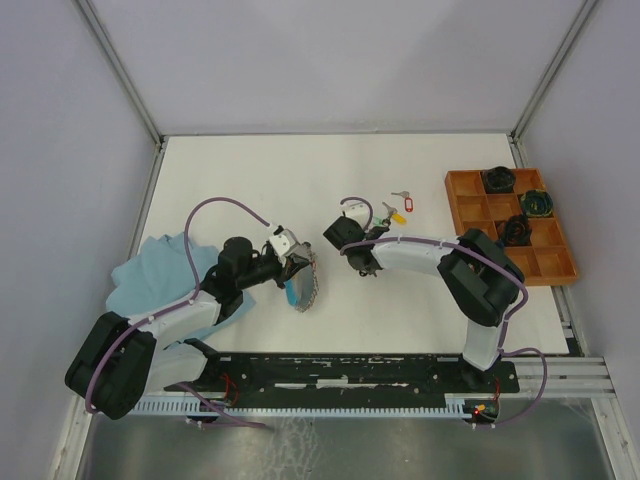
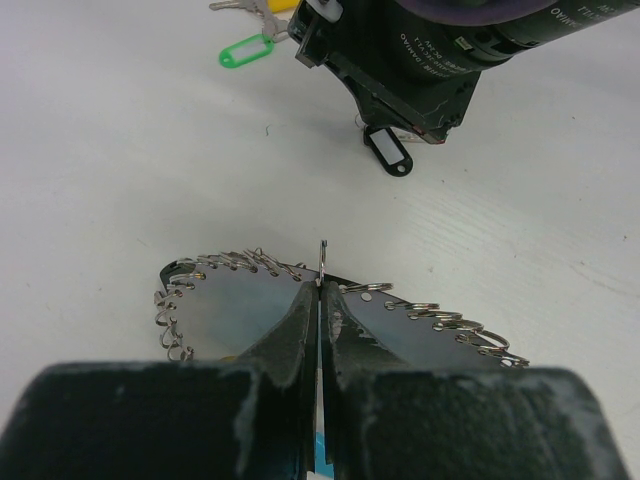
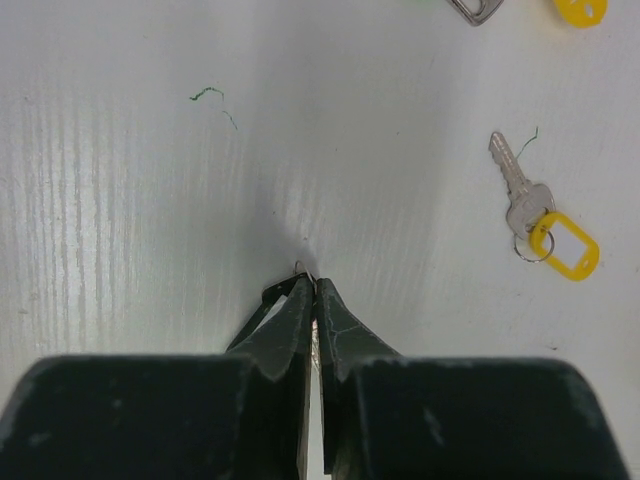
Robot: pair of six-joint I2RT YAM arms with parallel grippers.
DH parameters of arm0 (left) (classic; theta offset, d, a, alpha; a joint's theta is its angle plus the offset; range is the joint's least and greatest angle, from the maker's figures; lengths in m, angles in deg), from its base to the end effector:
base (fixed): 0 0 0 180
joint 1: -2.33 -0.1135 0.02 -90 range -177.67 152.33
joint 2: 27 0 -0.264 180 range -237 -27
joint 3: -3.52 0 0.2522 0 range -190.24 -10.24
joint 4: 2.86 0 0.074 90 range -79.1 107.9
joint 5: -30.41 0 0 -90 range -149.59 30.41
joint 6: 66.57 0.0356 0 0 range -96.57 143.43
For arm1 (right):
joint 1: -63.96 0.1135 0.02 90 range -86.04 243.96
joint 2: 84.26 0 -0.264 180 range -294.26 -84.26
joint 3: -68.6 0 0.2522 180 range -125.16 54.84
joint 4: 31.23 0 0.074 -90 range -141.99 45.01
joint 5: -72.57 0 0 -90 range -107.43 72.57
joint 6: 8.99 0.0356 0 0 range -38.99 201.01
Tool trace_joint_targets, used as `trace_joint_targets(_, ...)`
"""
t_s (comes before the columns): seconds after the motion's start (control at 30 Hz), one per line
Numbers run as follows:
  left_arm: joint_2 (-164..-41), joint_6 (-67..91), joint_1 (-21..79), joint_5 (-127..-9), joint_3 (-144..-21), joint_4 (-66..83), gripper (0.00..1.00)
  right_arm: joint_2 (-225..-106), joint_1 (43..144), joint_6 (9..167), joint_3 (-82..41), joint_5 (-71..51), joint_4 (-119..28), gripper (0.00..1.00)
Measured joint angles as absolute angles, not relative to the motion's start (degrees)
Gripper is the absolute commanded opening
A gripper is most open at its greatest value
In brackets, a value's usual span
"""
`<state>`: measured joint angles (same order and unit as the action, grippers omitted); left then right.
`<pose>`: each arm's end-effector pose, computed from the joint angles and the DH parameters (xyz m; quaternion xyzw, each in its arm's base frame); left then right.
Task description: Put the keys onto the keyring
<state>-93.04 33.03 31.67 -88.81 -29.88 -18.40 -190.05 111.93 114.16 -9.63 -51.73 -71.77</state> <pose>0.1881 -0.1257 0.1878 0.4007 0.6839 -0.2984 0.5316 0.2519 0.2495 0.1549 -0.0654 0.9375 -0.1019 0.3261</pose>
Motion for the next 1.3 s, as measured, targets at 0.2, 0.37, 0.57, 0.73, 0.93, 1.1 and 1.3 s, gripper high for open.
trace_joint_targets(0.2,-93.0,33.0,31.7,-88.9,-29.9,-18.4,0.03,-189.5,111.9,113.7,-9.0,-51.4,-71.0,0.01)
trace_joint_targets(0.37,-93.0,33.1,31.7,-89.9,-29.9,-18.4,0.03,-185.9,111.9,110.4,-5.1,-48.4,-68.1,0.01)
trace_joint_targets(0.57,-93.0,33.1,31.7,-90.6,-29.9,-18.4,0.03,-177.9,111.9,101.9,-0.3,-41.9,-61.3,0.01)
trace_joint_targets(0.73,-92.7,33.1,31.7,-92.3,-29.9,-18.4,0.03,-168.8,111.9,94.2,3.8,-37.0,-56.1,0.01)
trace_joint_targets(0.93,-92.4,33.4,31.7,-95.8,-29.9,-18.4,0.03,-161.4,111.8,85.1,4.6,-30.1,-55.1,0.01)
trace_joint_targets(1.1,-92.2,35.3,31.7,-99.3,-29.9,-18.4,0.03,-156.5,111.9,78.0,6.1,-20.7,-53.2,0.01)
trace_joint_targets(1.3,-92.8,36.1,31.7,-102.0,-28.6,-23.1,0.03,-149.9,111.9,71.6,11.9,-11.9,-49.4,0.01)
